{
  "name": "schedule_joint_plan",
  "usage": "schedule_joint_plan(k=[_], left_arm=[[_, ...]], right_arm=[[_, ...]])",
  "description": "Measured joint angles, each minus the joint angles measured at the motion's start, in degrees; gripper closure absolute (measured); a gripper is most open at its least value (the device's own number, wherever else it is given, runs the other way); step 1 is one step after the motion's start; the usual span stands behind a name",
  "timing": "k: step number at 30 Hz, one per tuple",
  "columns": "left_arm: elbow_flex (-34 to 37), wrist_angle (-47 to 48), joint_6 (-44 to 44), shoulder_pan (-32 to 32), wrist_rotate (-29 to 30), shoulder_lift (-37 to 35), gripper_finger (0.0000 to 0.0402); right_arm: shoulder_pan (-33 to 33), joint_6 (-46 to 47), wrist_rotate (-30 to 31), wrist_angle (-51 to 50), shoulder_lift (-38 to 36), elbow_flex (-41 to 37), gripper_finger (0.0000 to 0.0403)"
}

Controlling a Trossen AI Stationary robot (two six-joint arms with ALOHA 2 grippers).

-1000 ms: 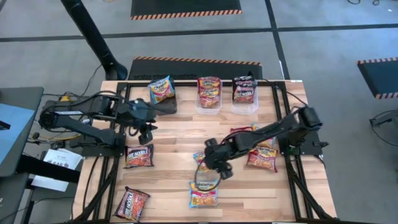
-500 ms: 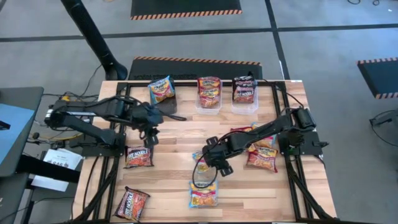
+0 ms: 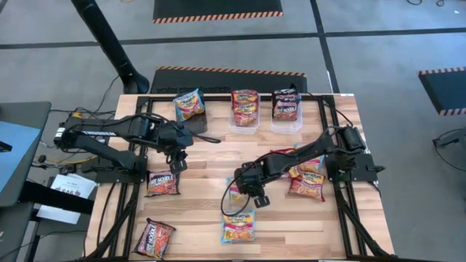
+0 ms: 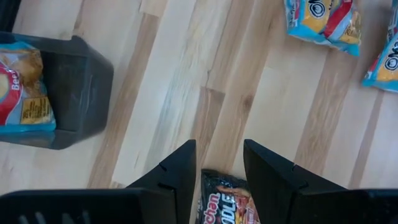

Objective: Sort Maruchan noodles
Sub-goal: Put the blue noodle pack into the black bin

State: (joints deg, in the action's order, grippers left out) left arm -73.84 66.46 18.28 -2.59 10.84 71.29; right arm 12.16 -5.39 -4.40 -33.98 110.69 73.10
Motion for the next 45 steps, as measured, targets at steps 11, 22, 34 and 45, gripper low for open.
schedule_joint_plan(k=[11, 22, 34, 45], left_arm=[[0.0, 0.1, 0.2, 0.0, 0.0, 0.0, 0.0280], [0.0, 0.1, 1.5, 0.3, 0.0, 0.0, 0.0265], [0.0, 1.3, 11.7, 7.7, -3.7, 0.0, 0.0211], [0.0, -12.9, 19.8, 9.7, -16.4, 0.0, 0.0213]], right_arm=[[0.1, -0.5, 0.0, -2.0, -0.3, 2.1, 0.0392], [0.0, -4.1, 5.7, -11.7, -0.1, 11.6, 0.0398], [0.1, -10.2, 15.4, -16.8, -0.3, 21.2, 0.0399], [0.5, -14.8, 27.9, -16.4, -0.4, 25.0, 0.0397]])
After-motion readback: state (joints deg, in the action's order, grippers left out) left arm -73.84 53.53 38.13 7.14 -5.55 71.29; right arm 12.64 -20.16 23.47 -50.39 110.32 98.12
